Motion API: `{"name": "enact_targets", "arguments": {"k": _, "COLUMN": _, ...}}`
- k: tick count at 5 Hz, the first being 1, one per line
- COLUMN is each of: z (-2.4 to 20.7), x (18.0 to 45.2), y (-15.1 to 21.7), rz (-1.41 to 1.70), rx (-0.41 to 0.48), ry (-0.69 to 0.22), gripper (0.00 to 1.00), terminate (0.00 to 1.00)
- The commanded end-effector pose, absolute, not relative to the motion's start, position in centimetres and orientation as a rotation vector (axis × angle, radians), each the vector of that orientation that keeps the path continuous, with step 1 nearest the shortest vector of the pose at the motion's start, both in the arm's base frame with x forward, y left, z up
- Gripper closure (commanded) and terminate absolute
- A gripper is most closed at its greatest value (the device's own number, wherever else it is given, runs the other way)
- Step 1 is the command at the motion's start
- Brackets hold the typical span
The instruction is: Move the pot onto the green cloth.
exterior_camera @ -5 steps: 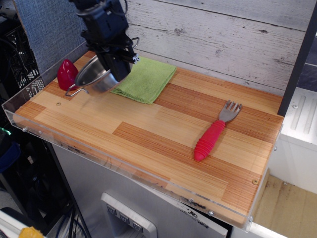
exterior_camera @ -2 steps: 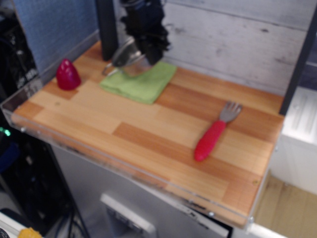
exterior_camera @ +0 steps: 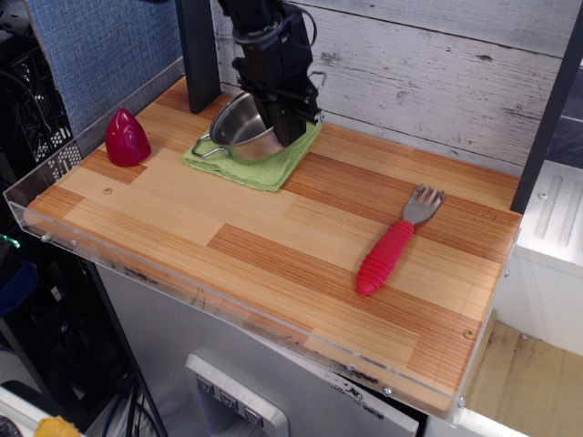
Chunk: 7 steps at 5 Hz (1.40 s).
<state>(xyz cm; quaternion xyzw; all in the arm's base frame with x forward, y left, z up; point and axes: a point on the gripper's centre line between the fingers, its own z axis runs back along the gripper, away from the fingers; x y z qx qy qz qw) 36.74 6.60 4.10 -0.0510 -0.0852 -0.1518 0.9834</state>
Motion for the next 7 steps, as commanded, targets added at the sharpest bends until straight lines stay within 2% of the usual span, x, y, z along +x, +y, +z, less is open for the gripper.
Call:
{"name": "enact_targets", "arguments": {"k": 1, "z": 4.9, "x": 34.5, "y": 8.3, "rz": -0.304, "rx": -0.058, "ry": -0.100, "gripper": 0.00, "terminate": 0.00}}
{"name": "enact_targets", "arguments": {"k": 2, "z": 7.2, "x": 33.6, "y": 8.6, "rz": -0.193, "rx": -0.097, "ry": -0.169, "gripper": 0.00, "terminate": 0.00}}
{"name": "enact_targets", "arguments": {"k": 4, "z": 16.5, "x": 31.7, "y": 9.4, "rz": -0.078, "rx": -0.139, "ry": -0.292, "gripper": 0.00, "terminate": 0.00}}
{"name": "enact_targets", "arguments": {"k": 5, "z": 21.5, "x": 31.2, "y": 9.1, "rz": -0.052, "rx": -0.158, "ry": -0.310, "gripper": 0.00, "terminate": 0.00}}
{"name": "enact_targets", "arguments": {"k": 6, "z": 25.3, "x": 30.7, "y": 8.6, "rz": -0.017, "rx": -0.127, "ry": -0.308, "gripper": 0.00, "terminate": 0.00}}
{"name": "enact_targets", "arguments": {"k": 7, "z": 25.1, "x": 30.6, "y": 8.4, "rz": 0.006, "rx": -0.075, "ry": -0.243, "gripper": 0.00, "terminate": 0.00}}
